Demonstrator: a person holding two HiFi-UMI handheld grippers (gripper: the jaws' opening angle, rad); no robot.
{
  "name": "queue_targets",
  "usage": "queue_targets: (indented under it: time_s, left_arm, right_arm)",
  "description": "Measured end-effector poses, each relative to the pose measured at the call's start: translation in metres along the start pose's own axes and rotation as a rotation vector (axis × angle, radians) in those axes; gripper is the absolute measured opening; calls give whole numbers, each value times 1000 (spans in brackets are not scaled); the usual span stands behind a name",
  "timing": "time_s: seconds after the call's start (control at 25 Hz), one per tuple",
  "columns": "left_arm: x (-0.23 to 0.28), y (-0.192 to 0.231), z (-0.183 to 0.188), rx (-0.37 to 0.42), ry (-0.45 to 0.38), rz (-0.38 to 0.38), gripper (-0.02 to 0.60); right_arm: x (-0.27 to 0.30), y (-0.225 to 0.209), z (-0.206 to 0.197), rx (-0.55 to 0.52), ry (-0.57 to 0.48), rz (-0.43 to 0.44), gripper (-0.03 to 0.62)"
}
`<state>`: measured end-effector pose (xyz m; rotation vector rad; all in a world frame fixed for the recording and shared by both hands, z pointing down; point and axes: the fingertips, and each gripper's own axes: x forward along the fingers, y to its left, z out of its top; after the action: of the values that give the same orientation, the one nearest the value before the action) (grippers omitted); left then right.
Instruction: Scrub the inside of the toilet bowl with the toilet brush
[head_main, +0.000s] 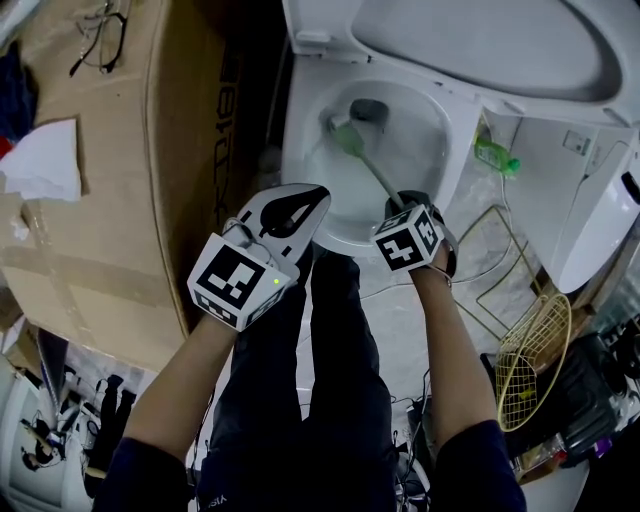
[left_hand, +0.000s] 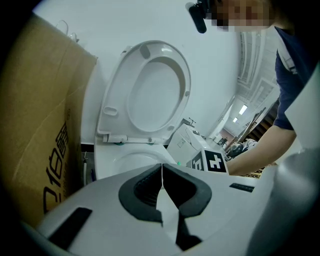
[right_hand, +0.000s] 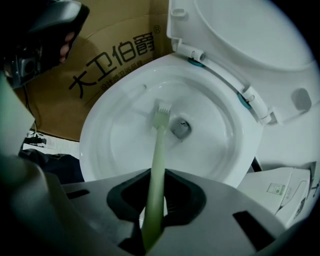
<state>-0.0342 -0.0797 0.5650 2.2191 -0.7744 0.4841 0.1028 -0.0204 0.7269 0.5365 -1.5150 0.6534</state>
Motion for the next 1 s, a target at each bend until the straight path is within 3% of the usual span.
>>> queue_targets:
  time_s: [0.32,0.6,0.8,1.0]
  left_arm:
    - [1,-8,16,29,-3,-8,32]
    - [6,-21,21,47,3,-32,32]
    - [9,-30,15,51,13,-50,32]
    - [9,-39,11,57,19,-69,32]
  right_arm:
    - [-24,-59,11,45,-47,-106,52]
    - [-33,-87,-28,97,6,-160,52]
    - [-38,-84,-66,117,76,-183,52]
    - [-35,-46,-97,112,120,-132,52]
